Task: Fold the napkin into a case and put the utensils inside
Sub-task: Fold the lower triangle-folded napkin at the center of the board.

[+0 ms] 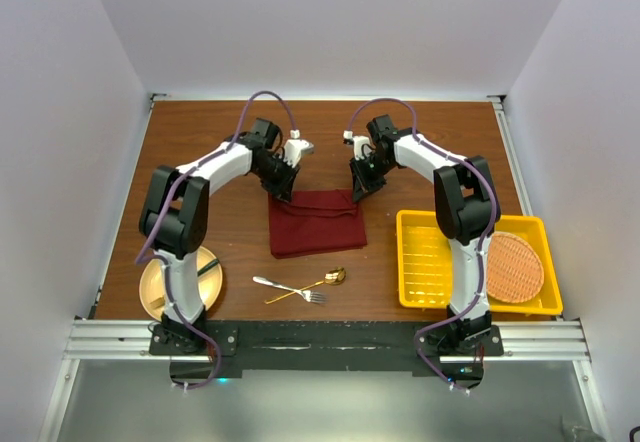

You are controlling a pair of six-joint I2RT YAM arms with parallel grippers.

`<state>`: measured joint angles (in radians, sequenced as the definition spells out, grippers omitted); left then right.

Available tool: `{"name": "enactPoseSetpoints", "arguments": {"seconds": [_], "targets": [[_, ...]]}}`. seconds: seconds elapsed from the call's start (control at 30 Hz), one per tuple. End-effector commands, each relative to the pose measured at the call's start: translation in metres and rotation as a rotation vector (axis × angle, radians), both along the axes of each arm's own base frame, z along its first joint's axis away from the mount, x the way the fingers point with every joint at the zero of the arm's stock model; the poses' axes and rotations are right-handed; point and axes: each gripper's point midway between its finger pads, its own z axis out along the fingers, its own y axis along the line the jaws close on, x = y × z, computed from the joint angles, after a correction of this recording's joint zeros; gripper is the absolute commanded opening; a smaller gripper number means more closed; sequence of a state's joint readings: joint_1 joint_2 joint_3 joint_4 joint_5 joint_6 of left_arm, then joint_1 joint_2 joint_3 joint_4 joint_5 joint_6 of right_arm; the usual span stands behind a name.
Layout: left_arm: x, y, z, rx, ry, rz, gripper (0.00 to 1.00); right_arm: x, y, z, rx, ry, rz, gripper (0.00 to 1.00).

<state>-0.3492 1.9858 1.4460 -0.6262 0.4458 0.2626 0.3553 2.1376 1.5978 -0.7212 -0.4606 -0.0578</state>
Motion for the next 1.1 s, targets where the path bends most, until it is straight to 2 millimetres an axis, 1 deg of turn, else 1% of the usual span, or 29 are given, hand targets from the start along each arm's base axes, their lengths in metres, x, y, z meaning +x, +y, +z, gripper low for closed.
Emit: {"name": "enactPoseSetpoints", "arguments": {"seconds": [0.0, 0.07, 0.1, 0.13, 0.17, 0.2, 0.27, 0.3, 0.33, 0.4, 0.43, 0.47, 0.53, 0.6, 0.73, 0.77, 0.83, 0.87, 1.03, 1.07], "targets": [[-0.022, 0.006, 0.004, -0.011, 0.021, -0.03, 0.16, 0.008, 0.0, 0.019, -0.003, -0.068, 0.017, 0.0], [-0.025, 0.007, -0.003, -0.009, 0.032, -0.027, 0.16, 0.009, 0.001, 0.018, -0.004, -0.065, 0.017, 0.0], [-0.029, 0.01, -0.009, 0.0, 0.042, -0.026, 0.17, 0.008, 0.002, 0.019, -0.001, -0.064, 0.02, 0.0], [-0.03, 0.01, -0.01, 0.002, 0.04, -0.025, 0.19, 0.008, 0.002, 0.019, 0.0, -0.062, 0.02, 0.0], [-0.028, 0.011, -0.011, 0.005, 0.024, -0.034, 0.21, 0.009, 0.003, 0.02, 0.004, -0.064, 0.021, 0.0], [-0.031, 0.013, -0.013, 0.009, 0.021, -0.041, 0.26, 0.009, 0.003, 0.02, 0.006, -0.062, 0.022, 0.0], [-0.026, 0.012, -0.003, -0.003, -0.045, -0.067, 0.31, 0.01, 0.004, 0.021, 0.009, -0.065, 0.027, 0.0], [-0.028, 0.012, -0.002, -0.007, -0.062, -0.082, 0.38, 0.011, 0.003, 0.021, 0.009, -0.065, 0.027, 0.0], [-0.025, 0.011, 0.01, -0.018, -0.112, -0.096, 0.39, 0.011, 0.004, 0.021, 0.009, -0.065, 0.028, 0.0], [-0.018, 0.012, 0.02, -0.011, -0.205, -0.145, 0.44, 0.011, 0.003, 0.02, 0.008, -0.066, 0.031, 0.0], [-0.014, 0.012, 0.032, -0.015, -0.261, -0.162, 0.45, 0.011, 0.003, 0.02, 0.006, -0.066, 0.032, 0.0], [-0.007, 0.012, 0.039, -0.006, -0.324, -0.197, 0.45, 0.011, 0.003, 0.019, 0.005, -0.066, 0.034, 0.0], [-0.002, 0.014, 0.051, 0.007, -0.397, -0.235, 0.45, 0.01, 0.003, 0.018, 0.002, -0.064, 0.037, 0.0], [-0.001, 0.013, 0.054, 0.025, -0.454, -0.32, 0.45, 0.01, 0.003, 0.018, 0.003, -0.062, 0.036, 0.0], [-0.011, 0.009, 0.05, 0.059, -0.51, -0.482, 0.47, 0.012, 0.003, 0.017, 0.001, -0.064, 0.035, 0.0], [-0.016, 0.006, 0.045, 0.07, -0.522, -0.538, 0.47, 0.011, 0.004, 0.017, 0.002, -0.061, 0.034, 0.0], [-0.022, 0.004, 0.043, 0.084, -0.538, -0.594, 0.48, 0.013, 0.003, 0.017, 0.003, -0.062, 0.033, 0.0], [-0.028, 0.001, 0.039, 0.091, -0.542, -0.64, 0.48, 0.013, 0.004, 0.017, 0.001, -0.061, 0.032, 0.0], [-0.037, 0.0, 0.021, 0.153, -0.545, -0.74, 0.49, 0.014, 0.004, 0.018, 0.001, -0.063, 0.029, 0.0], [-0.039, 0.002, 0.013, 0.181, -0.54, -0.771, 0.49, 0.014, 0.004, 0.018, 0.001, -0.063, 0.029, 0.0]]}}
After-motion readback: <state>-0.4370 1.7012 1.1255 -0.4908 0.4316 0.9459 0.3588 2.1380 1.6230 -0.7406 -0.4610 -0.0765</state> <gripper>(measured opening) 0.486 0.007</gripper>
